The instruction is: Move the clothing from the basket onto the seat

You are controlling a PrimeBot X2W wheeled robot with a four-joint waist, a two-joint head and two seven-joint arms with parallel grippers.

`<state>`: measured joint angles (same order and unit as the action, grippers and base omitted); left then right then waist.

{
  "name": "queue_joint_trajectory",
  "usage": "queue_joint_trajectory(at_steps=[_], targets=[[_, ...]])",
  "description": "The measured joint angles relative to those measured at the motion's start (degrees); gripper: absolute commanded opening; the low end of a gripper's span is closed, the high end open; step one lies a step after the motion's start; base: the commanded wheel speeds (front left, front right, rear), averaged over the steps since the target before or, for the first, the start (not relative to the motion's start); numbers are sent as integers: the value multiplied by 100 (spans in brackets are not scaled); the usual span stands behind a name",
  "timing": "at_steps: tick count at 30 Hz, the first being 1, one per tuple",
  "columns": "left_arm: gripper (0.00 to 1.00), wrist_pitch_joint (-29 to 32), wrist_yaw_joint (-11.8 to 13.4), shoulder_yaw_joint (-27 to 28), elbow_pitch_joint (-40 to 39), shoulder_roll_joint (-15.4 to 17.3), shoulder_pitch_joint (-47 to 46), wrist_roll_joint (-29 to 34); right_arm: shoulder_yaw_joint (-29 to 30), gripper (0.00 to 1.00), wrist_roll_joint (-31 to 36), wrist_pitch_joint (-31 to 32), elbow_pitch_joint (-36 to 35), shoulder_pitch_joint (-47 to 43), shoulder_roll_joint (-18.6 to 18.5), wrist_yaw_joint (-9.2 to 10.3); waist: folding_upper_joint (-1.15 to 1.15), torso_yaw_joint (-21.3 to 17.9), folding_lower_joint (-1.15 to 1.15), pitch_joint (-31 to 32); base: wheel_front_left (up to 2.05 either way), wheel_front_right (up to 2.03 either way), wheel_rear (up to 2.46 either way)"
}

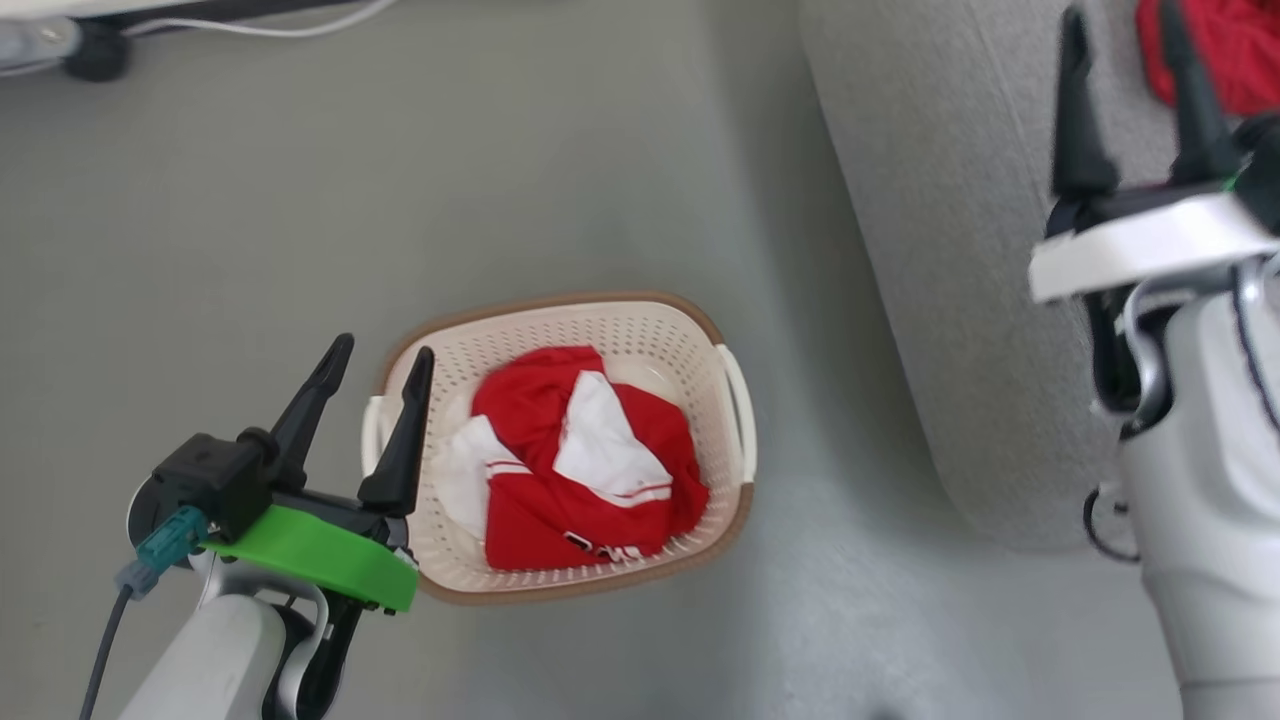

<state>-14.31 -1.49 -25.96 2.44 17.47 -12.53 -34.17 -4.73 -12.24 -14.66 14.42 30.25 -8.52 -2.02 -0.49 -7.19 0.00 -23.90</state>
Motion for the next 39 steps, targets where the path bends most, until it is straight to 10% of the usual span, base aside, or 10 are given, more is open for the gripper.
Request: queue_joint_trajectory(at_steps=[20, 39], targets=[[100, -12, 48, 710, 532, -257, 995, 15, -546, 100, 383, 1, 246, -2402, 468, 205, 0, 1212, 0, 1658, 0, 0, 0], [100, -12, -8, 909, 282, -291, 1731, 87, -559, 100, 369, 2, -152, -3056, 494, 314, 0, 935, 0, 2642, 0, 0, 0]])
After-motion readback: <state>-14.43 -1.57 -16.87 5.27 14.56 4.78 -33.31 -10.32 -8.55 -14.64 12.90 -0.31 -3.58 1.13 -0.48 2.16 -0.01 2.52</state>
